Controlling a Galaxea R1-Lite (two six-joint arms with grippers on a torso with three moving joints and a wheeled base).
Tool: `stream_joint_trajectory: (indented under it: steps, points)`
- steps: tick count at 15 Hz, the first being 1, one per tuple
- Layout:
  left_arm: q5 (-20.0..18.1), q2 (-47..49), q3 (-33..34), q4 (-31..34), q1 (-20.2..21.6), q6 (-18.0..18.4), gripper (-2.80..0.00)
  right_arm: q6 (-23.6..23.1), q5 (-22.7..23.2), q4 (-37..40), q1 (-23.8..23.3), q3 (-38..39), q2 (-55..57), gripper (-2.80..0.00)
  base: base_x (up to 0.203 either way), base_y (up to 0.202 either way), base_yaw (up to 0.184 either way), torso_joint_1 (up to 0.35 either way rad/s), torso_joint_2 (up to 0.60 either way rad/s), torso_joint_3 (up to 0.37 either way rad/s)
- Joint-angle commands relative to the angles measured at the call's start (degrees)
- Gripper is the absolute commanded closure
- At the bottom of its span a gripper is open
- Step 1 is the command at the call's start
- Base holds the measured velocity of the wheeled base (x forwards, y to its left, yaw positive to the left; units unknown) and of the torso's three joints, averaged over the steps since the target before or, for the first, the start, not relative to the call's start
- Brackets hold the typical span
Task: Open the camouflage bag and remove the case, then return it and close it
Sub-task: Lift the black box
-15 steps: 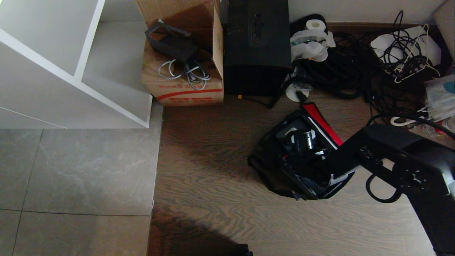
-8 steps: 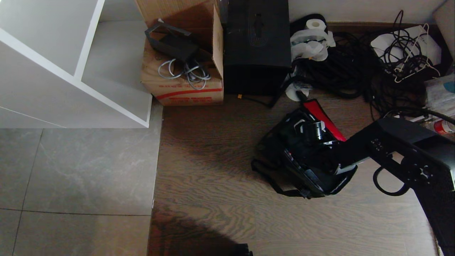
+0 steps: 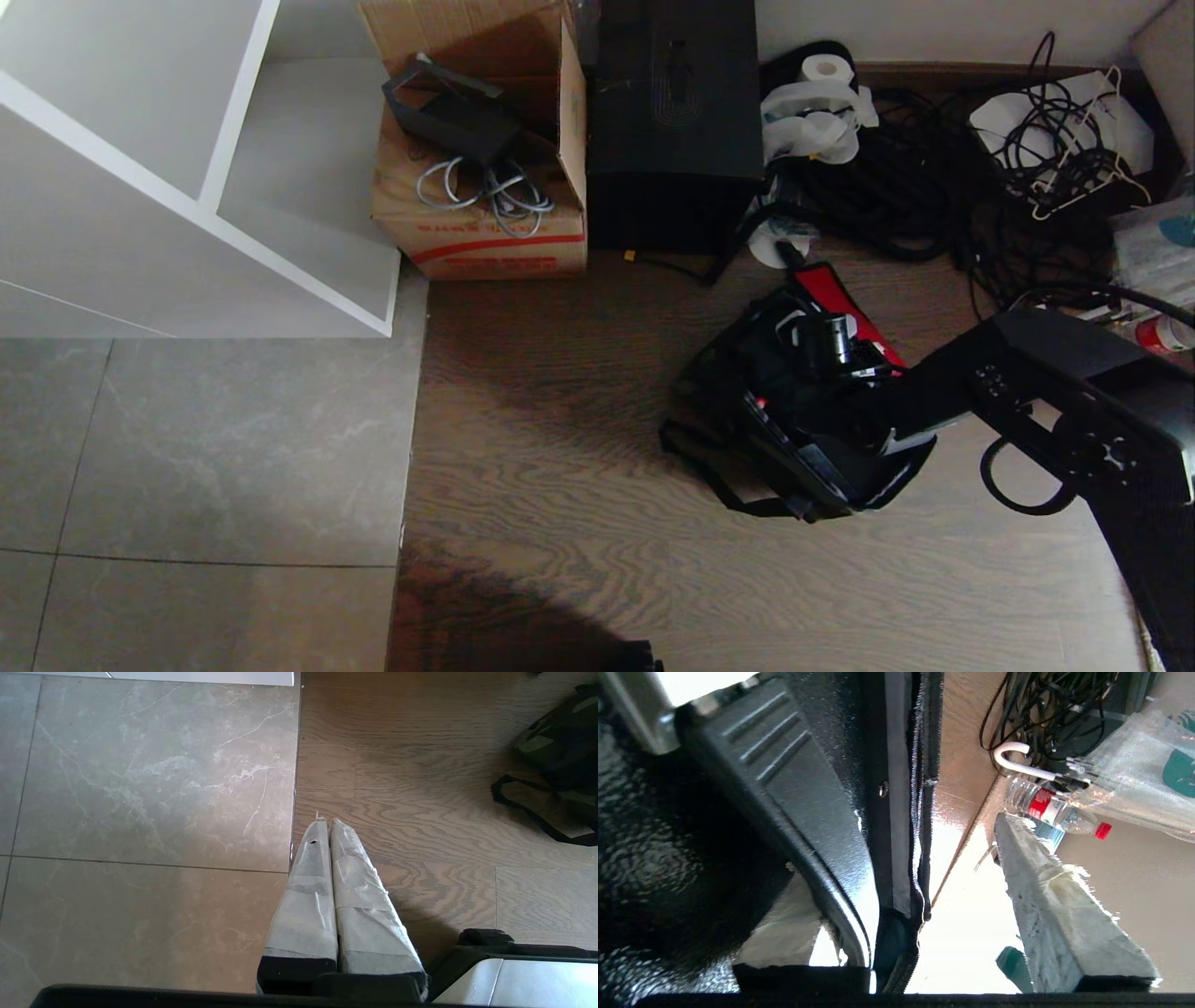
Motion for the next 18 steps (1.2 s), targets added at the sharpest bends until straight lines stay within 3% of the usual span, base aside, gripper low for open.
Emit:
stream_joint_trajectory:
  steps: [1,10,13,14,18]
  points:
    - [0.0,0.03,0.0,-0.01,0.0,0.0,0.0,0.06,-0.1,-1.62,-0.32,-1.6,0.44,-2.8,0.0,0.0,0.0,0.0,0.0,0.0]
    - [-0.01,0.01,0.0,-0.01,0.0,0.0,0.0,-6.51,-0.61,-0.95,-3.0,-4.12,0.94,-2.8,0.0,0.0,0.0,0.0,0.0,0.0]
    - [0.0,0.06,0.0,-0.01,0.0,0.0,0.0,-6.58,-0.61,-0.95,-3.01,-3.44,0.84,-2.8,0.0,0.0,0.0,0.0,0.0,0.0]
    - [0.0,0.06,0.0,-0.01,0.0,0.0,0.0,-6.58,-0.61,-0.95,-2.95,-2.96,0.63,0.0,0.0,0.0,0.0,0.0,0.0,0.0]
    - [0.0,0.06,0.0,-0.01,0.0,0.0,0.0,-5.51,-0.61,-1.79,-1.72,-0.02,-0.41,0.0,0.0,0.0,0.0,0.0,0.0,0.0]
